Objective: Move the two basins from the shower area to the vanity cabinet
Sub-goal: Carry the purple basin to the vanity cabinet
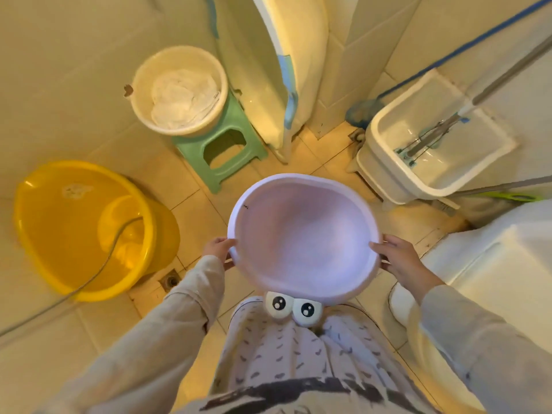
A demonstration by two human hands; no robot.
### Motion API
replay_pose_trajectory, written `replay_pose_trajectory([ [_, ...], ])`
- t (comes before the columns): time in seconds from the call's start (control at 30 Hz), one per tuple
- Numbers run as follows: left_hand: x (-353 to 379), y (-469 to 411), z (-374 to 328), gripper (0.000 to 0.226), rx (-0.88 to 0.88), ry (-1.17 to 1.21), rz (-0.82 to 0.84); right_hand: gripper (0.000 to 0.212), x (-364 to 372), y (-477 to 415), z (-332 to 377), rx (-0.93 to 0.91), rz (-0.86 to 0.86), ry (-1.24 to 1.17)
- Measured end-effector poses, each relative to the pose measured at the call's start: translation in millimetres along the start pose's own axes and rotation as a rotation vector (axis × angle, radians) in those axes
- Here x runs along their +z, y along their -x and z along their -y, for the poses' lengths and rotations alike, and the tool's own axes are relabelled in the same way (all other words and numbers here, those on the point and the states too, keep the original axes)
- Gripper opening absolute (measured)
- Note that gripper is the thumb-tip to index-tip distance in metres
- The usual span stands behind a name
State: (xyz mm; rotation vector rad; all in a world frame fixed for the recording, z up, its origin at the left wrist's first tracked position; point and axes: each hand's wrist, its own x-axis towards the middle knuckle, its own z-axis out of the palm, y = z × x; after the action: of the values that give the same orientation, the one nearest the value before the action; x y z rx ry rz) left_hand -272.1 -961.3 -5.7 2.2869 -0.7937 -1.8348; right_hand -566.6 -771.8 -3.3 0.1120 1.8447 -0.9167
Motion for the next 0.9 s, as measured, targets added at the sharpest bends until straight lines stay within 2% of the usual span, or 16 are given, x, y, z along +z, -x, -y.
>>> replay_pose_trajectory([
  [0.17, 17.9, 6.2, -20.6, 0.021, 0.049, -0.019, 0.077, 0.037, -13.9, 16.4, -1.8, -0.060, -0.080, -0.107],
  [0.33, 31.8, 5.5, -39.2, 0.022, 0.088, -0.143, 0.202, 0.037, -19.2, 40.5, -41.8, -0.023, -0.237, -0.324],
  [0.5, 51.4, 6.8, -58.4, 0.023, 0.153, -0.393, 0.347, 0.038, 1.6, 78.0, -110.8, 0.060, -0.410, -0.566],
  [0.63, 76.9, 11.9, -62.3, 0.013, 0.221, -0.674, 0.432, 0.039, 32.7, 115.6, -168.1, 0.103, -0.510, -0.749],
  [0.83, 133.7, 49.6, -25.9, 0.019, 0.319, -1.064, 0.606, 0.031, 78.0, 184.0, -250.3, 0.163, -0.681, -1.065],
  [0.9, 152.5, 69.3, -4.5, 0.012, 0.359, -1.176, 0.668, 0.033, 91.3, 203.9, -276.1, 0.184, -0.747, -1.170],
])
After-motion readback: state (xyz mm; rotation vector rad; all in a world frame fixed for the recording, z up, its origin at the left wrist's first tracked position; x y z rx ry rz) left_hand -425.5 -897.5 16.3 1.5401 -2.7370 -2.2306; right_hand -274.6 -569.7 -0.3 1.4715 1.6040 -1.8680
